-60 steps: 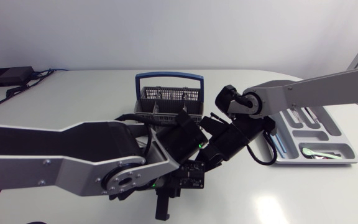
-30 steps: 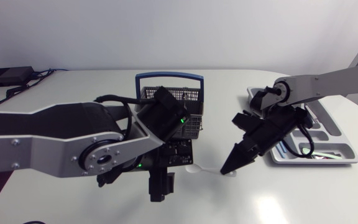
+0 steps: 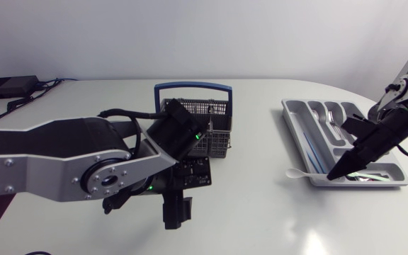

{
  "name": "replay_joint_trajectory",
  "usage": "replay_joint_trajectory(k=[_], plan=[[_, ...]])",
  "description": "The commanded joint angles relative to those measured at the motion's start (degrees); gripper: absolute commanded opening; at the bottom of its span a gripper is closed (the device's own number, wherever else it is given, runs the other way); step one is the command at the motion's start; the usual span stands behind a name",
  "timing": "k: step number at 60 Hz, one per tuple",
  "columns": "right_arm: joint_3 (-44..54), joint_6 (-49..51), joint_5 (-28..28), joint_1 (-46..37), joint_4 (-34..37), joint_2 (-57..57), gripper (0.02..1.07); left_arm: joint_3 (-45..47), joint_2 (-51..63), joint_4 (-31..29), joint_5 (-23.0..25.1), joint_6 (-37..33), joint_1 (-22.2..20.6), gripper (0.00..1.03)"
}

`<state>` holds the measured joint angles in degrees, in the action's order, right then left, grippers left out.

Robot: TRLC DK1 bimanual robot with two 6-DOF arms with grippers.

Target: Unload the cutlery basket into the drawer organizer.

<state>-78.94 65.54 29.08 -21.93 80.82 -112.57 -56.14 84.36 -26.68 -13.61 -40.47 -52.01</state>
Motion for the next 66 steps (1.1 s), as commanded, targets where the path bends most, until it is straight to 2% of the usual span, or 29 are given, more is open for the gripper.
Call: replay_joint_trajectory(k=[1, 44, 55, 58, 66], plan=[[-2.10, 3.98, -1.57, -3.03, 0.92, -2.65, 0.07, 1.56, -0.86, -0.31, -0.19, 1.18, 0.24, 1.00], [-7.11, 7.41, -0.69, -21.84, 0.83, 0.87, 0.07, 0.59, 0.46, -0.31, -0.19, 1.53, -0.73, 1.00], [-3.42, 9.78, -0.60, -23.77, 0.92, 4.64, 0.07, -1.52, 1.51, 0.49, -0.19, 2.32, -2.13, 1.00], [-1.92, 10.31, 0.01, -23.68, 0.92, 5.96, 0.07, -2.31, 2.22, 1.54, -0.19, 2.94, -2.84, 1.00], [2.30, 10.66, 5.99, -23.51, 1.10, 9.04, 0.07, -6.70, 6.17, 3.82, 1.30, 7.33, -3.80, 1.00]])
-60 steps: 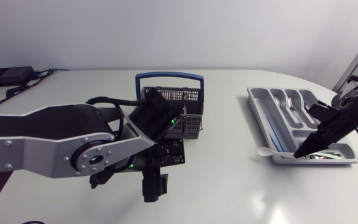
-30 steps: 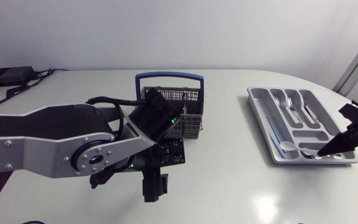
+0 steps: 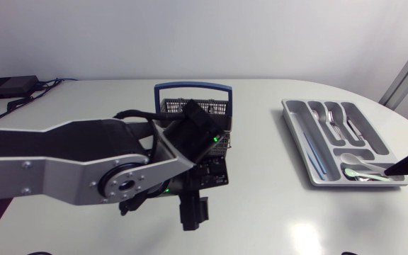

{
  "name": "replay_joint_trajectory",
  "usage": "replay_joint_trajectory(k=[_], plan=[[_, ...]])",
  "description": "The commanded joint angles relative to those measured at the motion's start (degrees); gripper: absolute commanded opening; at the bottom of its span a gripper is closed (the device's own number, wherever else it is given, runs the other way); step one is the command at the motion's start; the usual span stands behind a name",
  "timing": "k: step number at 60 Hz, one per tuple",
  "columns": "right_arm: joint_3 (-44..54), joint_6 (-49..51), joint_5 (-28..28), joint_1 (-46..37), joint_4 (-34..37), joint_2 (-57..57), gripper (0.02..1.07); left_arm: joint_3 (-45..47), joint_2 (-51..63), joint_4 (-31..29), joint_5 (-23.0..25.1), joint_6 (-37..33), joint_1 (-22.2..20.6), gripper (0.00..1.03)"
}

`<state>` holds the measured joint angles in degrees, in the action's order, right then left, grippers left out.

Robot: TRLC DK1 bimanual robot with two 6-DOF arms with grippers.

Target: Unload the cutlery basket into the drawer organizer.

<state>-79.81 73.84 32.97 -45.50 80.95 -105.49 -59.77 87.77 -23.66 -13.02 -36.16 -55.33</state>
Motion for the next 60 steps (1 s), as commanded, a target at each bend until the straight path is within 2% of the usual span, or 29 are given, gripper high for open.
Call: replay_joint_trajectory(k=[1, 13, 14, 16, 20, 28, 34, 38, 51, 60], plan=[[3.61, 2.45, 2.80, 0.06, 0.97, 2.22, 0.07, -4.22, 3.73, 2.13, 2.38, 4.52, -0.39, 1.00], [5.81, 4.73, 13.70, -0.74, 4.57, 4.07, 0.07, -12.30, 9.44, 6.35, 10.03, 13.93, 0.22, 1.00], [5.54, 8.33, 16.34, -1.26, 8.79, 3.80, 0.07, -13.80, 10.41, 7.22, 10.82, 15.77, -0.04, 1.00], [5.54, 10.44, 18.97, -1.44, 11.69, 3.36, 0.07, -15.20, 11.20, 7.49, 11.79, 17.00, -0.22, 1.00], [6.77, 12.55, 22.14, -1.35, 13.89, 3.80, 0.07, -18.81, 12.87, 7.49, 16.97, 21.22, 0.22, 1.00], [10.90, 15.89, 26.79, 1.02, 15.82, 5.74, 0.07, -22.94, 14.80, 7.49, 23.39, 26.41, 1.54, 1.00], [13.01, 15.80, 30.31, 4.54, 16.35, 6.79, 0.07, -27.24, 17.70, 7.49, 32.09, 32.73, 4.09, 1.00], [13.89, 15.45, 31.80, 7.26, 16.35, 7.67, 0.07, -29.35, 19.11, 7.49, 34.02, 34.84, 4.71, 1.00], [14.33, 13.17, 36.81, 13.77, 15.38, 10.04, 0.07, -32.08, 21.13, 8.63, 34.46, 38.10, 4.88, 1.00], [14.24, 10.09, 38.92, 18.60, 12.92, 9.96, 0.07, -31.90, 21.22, 10.39, 37.10, 42.67, 7.43, 1.00]])
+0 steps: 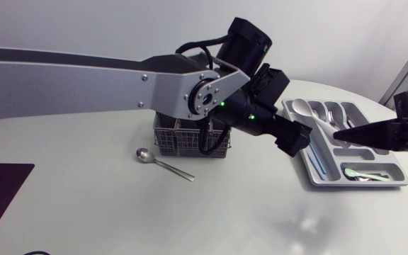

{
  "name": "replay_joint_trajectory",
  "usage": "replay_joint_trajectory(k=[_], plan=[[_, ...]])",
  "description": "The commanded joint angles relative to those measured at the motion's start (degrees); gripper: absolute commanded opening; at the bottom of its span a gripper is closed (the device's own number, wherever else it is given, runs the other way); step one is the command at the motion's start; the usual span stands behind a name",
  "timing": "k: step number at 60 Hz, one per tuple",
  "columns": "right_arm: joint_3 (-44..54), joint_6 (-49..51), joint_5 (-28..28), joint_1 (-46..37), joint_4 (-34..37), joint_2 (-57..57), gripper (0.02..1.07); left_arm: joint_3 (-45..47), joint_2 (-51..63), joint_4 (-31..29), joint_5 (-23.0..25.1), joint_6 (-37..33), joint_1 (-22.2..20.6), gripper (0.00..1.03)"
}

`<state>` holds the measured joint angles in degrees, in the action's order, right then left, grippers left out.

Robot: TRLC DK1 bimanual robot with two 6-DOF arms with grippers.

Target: Unload the cutlery basket into the drawer organizer.

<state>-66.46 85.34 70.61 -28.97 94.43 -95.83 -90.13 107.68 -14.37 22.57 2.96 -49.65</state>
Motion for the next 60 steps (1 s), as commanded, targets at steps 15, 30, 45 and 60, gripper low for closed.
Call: replay_joint_trajectory(k=[15, 30, 45, 60], plan=[[-0.43, -3.51, 4.10, 7.70, -0.74, 0.29, 0.07, -2.77, 3.15, 6.37, 8.37, 10.05, 3.42, 1.00], [-1.04, -3.51, 7.53, 10.25, -2.85, -0.41, 0.07, -4.44, 4.21, 8.39, 12.15, 14.00, 2.63, 0.99], [-2.10, -3.43, 8.05, 11.31, -9.44, -1.90, 0.07, -4.27, 4.38, 8.75, 12.33, 14.26, 4.30, 0.99], [-2.45, -3.51, 7.00, 8.49, -22.10, -3.92, 0.07, -3.92, 3.94, 8.48, 13.82, 14.26, 5.35, 0.99]])
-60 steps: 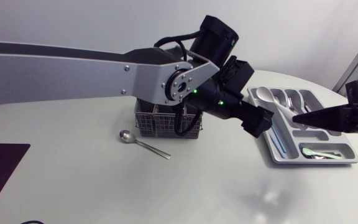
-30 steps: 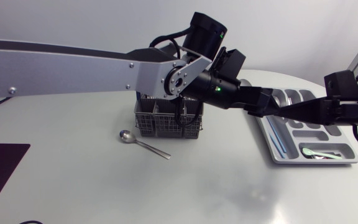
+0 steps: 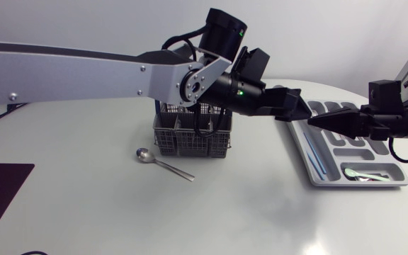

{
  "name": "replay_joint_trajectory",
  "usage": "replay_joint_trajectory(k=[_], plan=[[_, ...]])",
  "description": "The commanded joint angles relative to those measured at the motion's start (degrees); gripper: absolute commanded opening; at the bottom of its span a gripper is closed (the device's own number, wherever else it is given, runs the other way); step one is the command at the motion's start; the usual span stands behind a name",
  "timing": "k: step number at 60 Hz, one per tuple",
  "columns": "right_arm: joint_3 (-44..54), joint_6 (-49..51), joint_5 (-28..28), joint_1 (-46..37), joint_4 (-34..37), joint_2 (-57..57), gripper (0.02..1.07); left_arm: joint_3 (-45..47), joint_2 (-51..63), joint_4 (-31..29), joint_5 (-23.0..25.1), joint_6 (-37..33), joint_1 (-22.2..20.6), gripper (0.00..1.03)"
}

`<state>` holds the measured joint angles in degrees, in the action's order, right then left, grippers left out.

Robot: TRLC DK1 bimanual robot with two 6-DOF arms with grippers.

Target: Unload the cutlery basket into the drawer organizer.

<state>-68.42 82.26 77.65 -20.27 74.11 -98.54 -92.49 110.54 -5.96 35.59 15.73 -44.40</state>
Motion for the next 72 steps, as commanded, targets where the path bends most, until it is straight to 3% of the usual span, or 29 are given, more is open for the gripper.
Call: replay_joint_trajectory(k=[1, 11, 14, 20, 21, 25, 31, 44, 50, 57, 64, 72], plan=[[-0.31, -0.43, -0.30, -0.21, -3.00, -1.13, 0.07, -1.73, 1.17, 0.07, 0.79, 1.59, 0.02, 0.99], [-0.13, -0.70, -1.62, -0.29, -7.57, -1.39, 0.07, -2.35, 1.17, -0.02, 0.79, 1.68, 0.02, 0.99], [0.22, -2.81, -3.20, -0.38, -12.67, -1.92, 0.07, -2.35, 1.17, -0.11, 0.88, 1.50, 0.37, 0.99], [1.27, -10.19, -5.84, -0.38, -23.57, -2.00, 0.07, -2.35, 0.99, -0.64, 0.88, 1.24, 0.90, 0.99], [2.68, -14.32, -7.95, -0.03, -30.34, -1.39, 0.07, -2.35, 0.73, -0.99, 0.97, 0.80, 1.07, 0.99], [5.23, -23.99, -11.29, 0.94, -43.52, -0.16, 0.07, -2.35, 0.55, -1.34, 0.97, 0.53, 1.16, 0.99], [10.33, -34.62, -15.60, 2.87, -59.16, 2.21, 0.07, -2.26, 0.55, -1.51, 0.88, 0.45, 1.16, 0.99], [18.68, -55.01, -18.50, 6.12, -78.06, 8.89, 0.07, -2.61, 1.26, -0.72, 0.53, 0.80, 2.21, 0.99], [22.10, -62.83, -19.29, 6.91, -83.51, 12.50, 0.07, -2.43, 1.26, -0.64, 0.35, 0.97, 3.01, 0.99], [23.77, -67.76, -19.90, 8.67, -83.86, 15.05, 0.07, -1.47, 0.99, 0.07, -0.88, 1.41, 3.80, 0.99], [27.11, -74.00, -24.74, 12.89, -88.70, 19.09, 0.07, -0.50, 0.99, 3.41, -1.40, 3.87, 4.85, 0.99], [28.08, -76.37, -28.52, 16.49, -88.78, 22.25, 0.07, -0.59, 1.08, 4.11, -1.93, 4.58, 4.85, 0.99]])
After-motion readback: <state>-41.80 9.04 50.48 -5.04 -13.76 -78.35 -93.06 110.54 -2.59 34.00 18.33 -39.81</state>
